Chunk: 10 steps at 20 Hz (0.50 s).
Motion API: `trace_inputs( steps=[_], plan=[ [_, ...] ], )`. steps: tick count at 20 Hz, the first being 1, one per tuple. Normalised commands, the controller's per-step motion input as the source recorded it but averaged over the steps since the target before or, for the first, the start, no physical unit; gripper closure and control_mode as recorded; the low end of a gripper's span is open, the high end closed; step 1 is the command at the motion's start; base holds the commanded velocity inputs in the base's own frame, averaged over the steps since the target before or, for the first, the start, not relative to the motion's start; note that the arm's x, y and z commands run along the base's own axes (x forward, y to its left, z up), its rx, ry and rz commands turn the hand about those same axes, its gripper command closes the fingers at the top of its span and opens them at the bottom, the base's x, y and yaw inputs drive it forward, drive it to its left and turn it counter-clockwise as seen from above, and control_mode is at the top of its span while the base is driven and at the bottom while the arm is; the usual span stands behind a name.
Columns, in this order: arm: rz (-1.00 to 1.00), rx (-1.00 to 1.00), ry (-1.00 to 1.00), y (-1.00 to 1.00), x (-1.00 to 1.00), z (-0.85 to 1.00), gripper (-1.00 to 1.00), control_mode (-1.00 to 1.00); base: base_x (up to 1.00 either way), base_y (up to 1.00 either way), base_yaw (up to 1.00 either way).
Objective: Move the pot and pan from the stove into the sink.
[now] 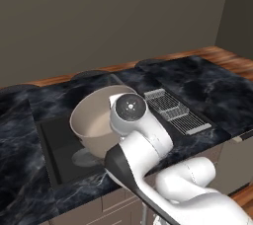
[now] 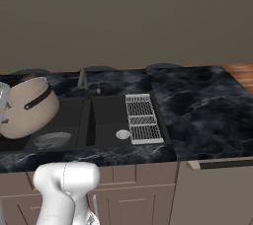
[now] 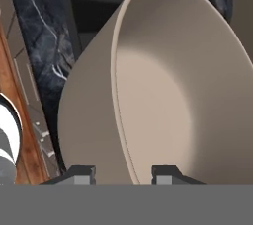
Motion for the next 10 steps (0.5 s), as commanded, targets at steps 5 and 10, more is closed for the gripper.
trace_inputs(
  steps=[5, 10],
  plan=[
    [0.00, 0.00, 0.02, 0.13, 0.29, -0.33, 1.00, -1.00, 0.00, 0.00, 0.00],
    [0.00, 0.00, 0.02, 0.11, 0.24, -0.38, 1.00, -1.00, 0.00, 0.00, 0.00]
  ],
)
